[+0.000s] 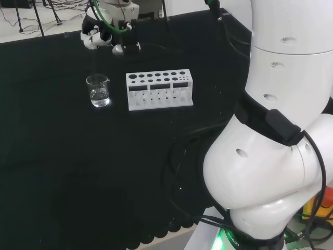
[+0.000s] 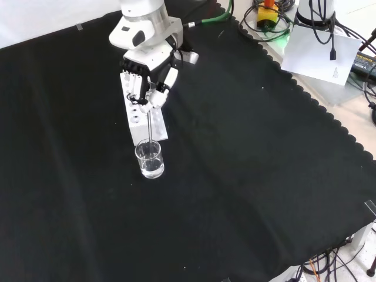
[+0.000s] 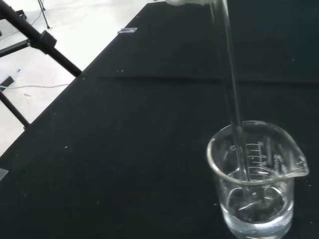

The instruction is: Stir in the beaker to the left of the white test tube rack with the glass rod.

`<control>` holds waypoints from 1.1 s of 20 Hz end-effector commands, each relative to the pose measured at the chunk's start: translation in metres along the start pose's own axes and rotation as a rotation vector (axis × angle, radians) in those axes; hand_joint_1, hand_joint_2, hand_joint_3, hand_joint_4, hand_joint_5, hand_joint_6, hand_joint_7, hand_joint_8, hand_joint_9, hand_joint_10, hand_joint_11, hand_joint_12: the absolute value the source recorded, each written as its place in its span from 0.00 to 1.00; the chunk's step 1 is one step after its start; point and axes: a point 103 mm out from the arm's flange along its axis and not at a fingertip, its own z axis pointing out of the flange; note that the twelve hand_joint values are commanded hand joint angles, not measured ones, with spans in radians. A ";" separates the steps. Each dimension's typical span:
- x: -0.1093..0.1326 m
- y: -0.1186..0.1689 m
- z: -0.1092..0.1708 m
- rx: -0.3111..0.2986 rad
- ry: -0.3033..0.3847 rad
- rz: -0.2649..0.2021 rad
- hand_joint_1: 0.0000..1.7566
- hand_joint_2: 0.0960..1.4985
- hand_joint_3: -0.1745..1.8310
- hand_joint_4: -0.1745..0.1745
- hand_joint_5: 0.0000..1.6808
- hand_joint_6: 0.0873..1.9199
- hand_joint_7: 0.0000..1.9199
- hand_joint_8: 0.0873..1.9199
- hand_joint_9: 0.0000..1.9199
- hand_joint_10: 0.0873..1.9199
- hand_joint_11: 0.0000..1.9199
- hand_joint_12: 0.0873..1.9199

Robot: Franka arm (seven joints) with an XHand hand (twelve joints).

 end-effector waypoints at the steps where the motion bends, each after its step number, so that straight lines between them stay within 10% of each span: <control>1: 0.011 0.015 0.000 0.004 -0.008 -0.025 0.72 0.75 0.09 0.00 0.57 0.34 0.48 0.72 0.85 0.48 0.87 0.38; 22: -0.010 -0.017 -0.009 0.007 -0.019 0.029 0.72 0.75 0.09 0.00 0.57 0.34 0.49 0.71 0.85 0.49 0.87 0.39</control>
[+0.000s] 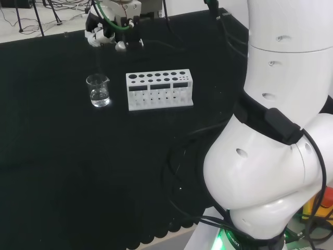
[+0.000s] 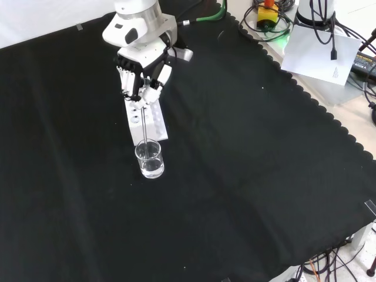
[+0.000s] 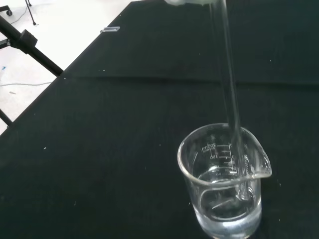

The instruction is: Stir in the beaker to the left of the white test tube rack with the glass rod.

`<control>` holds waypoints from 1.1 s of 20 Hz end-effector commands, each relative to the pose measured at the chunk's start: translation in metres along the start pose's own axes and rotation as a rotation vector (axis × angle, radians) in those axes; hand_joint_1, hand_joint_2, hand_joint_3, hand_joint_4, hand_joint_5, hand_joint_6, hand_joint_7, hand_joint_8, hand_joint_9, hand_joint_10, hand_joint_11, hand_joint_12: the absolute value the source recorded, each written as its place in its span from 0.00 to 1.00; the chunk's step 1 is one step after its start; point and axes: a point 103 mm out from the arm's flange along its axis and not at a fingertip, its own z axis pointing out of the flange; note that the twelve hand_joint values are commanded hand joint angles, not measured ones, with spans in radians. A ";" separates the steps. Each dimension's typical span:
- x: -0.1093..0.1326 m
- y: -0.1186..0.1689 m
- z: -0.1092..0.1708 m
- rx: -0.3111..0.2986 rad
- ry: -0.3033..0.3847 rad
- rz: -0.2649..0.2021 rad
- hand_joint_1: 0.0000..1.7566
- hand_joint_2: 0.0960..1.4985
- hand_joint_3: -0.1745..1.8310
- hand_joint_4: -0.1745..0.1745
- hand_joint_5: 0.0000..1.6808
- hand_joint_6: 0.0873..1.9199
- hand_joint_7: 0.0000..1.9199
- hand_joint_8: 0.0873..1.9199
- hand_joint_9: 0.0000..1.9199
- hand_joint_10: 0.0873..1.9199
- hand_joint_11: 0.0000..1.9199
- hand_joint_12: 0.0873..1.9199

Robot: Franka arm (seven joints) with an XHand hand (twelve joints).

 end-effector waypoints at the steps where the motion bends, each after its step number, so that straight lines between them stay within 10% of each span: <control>1: 0.012 -0.016 0.000 -0.002 -0.004 -0.009 0.72 0.75 0.09 0.00 0.57 0.34 0.49 0.71 0.85 0.49 0.87 0.39; 12: 0.034 0.003 0.020 0.000 0.011 -0.061 0.72 0.75 0.09 0.00 0.57 0.34 0.49 0.71 0.85 0.49 0.87 0.39; 22: 0.002 0.019 0.023 -0.001 0.008 -0.030 0.72 0.75 0.09 0.00 0.57 0.34 0.49 0.71 0.85 0.49 0.87 0.39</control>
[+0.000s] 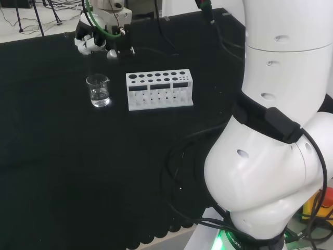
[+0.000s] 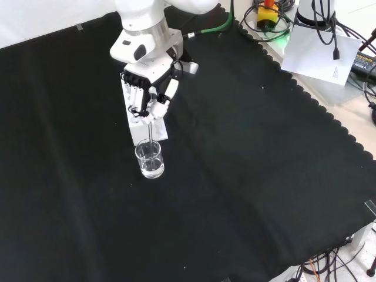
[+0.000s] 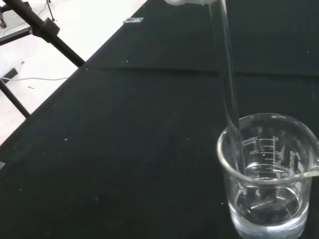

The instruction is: Stir in the beaker to the left of the white test tube rack with the glass rod.

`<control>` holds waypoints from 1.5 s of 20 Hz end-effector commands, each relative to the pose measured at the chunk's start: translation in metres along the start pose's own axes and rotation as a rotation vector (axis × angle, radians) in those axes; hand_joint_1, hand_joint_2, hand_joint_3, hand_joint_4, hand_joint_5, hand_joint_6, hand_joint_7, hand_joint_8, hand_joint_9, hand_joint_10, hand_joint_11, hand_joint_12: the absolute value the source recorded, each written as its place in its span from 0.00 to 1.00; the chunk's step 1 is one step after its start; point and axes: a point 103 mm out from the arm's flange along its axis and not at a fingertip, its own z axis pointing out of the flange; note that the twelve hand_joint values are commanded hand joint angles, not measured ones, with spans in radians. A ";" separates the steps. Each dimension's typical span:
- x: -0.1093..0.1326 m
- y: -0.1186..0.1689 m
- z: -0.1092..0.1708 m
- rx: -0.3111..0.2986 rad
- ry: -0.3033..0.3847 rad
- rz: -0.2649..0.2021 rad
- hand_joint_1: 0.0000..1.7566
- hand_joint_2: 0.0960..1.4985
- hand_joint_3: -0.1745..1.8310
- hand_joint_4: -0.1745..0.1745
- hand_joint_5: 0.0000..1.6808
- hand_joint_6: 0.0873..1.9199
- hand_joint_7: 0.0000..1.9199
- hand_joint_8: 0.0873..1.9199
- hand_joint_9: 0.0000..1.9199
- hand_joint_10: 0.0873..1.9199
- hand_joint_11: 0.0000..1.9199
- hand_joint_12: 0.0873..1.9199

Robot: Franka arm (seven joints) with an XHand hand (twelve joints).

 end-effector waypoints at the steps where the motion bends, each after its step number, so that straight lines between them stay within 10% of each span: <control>1: -0.024 -0.002 -0.005 -0.005 0.001 0.028 0.72 0.75 0.09 0.00 0.57 0.34 0.49 0.71 0.85 0.49 0.87 0.39; 12: -0.021 -0.032 -0.013 -0.015 0.011 0.036 0.72 0.75 0.09 0.00 0.57 0.34 0.49 0.71 0.86 0.49 0.87 0.39; 30: -0.026 -0.003 -0.006 -0.025 0.038 0.017 0.72 0.75 0.09 0.00 0.57 0.34 0.49 0.71 0.86 0.49 0.87 0.39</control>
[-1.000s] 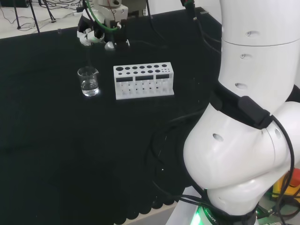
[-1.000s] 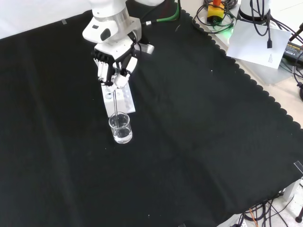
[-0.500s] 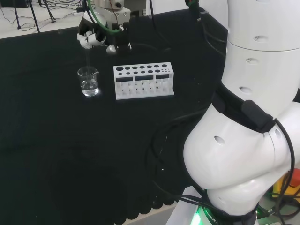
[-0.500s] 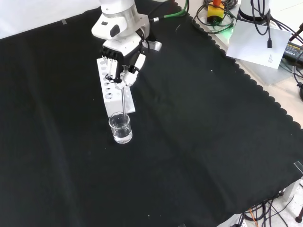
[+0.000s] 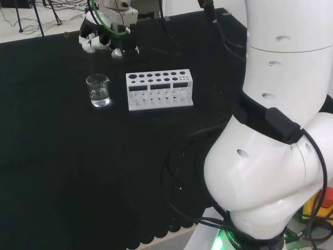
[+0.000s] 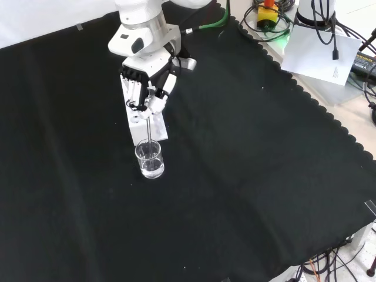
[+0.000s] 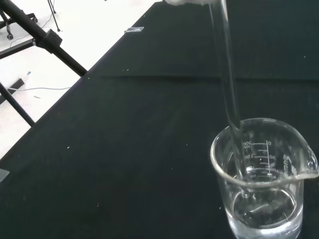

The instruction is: Stir in the beaker to the left of the white test tube rack with the glass rod.

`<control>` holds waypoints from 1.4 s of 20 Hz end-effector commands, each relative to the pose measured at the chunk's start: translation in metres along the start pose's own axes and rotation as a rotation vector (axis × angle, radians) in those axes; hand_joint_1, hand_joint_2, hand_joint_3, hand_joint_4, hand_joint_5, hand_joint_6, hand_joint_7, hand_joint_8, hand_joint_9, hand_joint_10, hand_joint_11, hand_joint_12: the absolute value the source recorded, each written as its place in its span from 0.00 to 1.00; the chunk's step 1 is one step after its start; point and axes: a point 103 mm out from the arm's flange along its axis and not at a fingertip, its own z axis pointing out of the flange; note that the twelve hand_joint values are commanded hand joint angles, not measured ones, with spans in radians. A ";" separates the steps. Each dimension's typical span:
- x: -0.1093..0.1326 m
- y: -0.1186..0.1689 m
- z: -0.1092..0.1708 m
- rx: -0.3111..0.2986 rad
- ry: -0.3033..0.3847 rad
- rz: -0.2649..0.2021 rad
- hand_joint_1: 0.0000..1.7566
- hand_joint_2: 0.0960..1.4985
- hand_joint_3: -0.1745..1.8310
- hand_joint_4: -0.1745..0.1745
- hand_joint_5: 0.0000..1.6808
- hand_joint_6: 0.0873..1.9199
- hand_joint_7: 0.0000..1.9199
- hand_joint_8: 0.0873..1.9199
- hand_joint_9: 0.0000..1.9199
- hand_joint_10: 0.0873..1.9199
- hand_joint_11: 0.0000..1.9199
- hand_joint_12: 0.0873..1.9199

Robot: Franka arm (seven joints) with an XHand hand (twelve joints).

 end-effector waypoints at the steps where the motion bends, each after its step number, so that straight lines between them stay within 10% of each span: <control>1: -0.022 -0.001 -0.004 -0.003 0.007 0.031 0.72 0.75 0.09 0.00 0.57 0.34 0.49 0.71 0.86 0.49 0.87 0.39; 18: 0.015 -0.016 0.001 0.011 -0.020 -0.035 0.72 0.74 0.09 0.00 0.57 0.34 0.49 0.71 0.86 0.48 0.87 0.39; 28: -0.021 -0.001 -0.012 0.010 -0.012 -0.001 0.72 0.74 0.09 0.00 0.57 0.34 0.49 0.71 0.86 0.48 0.87 0.39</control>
